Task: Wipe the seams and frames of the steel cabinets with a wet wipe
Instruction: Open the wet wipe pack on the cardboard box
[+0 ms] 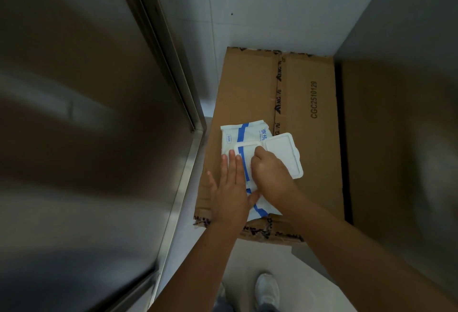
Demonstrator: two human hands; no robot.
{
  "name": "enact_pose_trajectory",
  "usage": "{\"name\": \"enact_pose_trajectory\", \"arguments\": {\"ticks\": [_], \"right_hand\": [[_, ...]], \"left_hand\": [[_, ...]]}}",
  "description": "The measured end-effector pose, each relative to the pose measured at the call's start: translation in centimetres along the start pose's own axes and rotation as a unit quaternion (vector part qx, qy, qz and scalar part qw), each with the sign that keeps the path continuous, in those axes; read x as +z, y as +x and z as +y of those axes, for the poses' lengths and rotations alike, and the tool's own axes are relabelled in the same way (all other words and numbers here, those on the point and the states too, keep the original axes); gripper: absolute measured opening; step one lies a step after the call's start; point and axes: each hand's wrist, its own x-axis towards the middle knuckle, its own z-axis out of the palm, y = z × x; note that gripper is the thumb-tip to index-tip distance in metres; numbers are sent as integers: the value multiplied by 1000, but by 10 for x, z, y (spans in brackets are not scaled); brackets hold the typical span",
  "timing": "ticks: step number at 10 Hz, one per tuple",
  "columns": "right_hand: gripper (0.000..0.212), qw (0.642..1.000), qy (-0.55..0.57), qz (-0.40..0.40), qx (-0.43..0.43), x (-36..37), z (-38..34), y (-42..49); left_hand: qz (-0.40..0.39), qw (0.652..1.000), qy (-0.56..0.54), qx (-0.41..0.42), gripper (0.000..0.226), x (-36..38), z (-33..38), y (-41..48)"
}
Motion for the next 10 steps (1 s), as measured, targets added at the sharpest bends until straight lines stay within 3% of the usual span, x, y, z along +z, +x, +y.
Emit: {"name": "enact_pose_trajectory", "arguments": {"ticks": [1,2,3,5,7,10], "right_hand": [[25,1000,8,3,3,-1,0,6],[20,1000,8,-1,11,-2,2,10],[30,998,38,42,-36,2,8,12],[8,979,188,77,-3,-8,12,4],[4,963,264,42,35,-14,14,1],[20,958,272,58,73,-5,15,-4]], "left_hand": [[-9,1000,14,5,88,-1,-2,1],[41,999,-3,19,90,7,-5,2],[66,997,-1,30,92,7,-6,2],[72,996,-37,31,88,4,-5,1],[9,1000,-13,11,89,-6,-4,0],[25,999,-20,11,90,-3,-4,-1]]}}
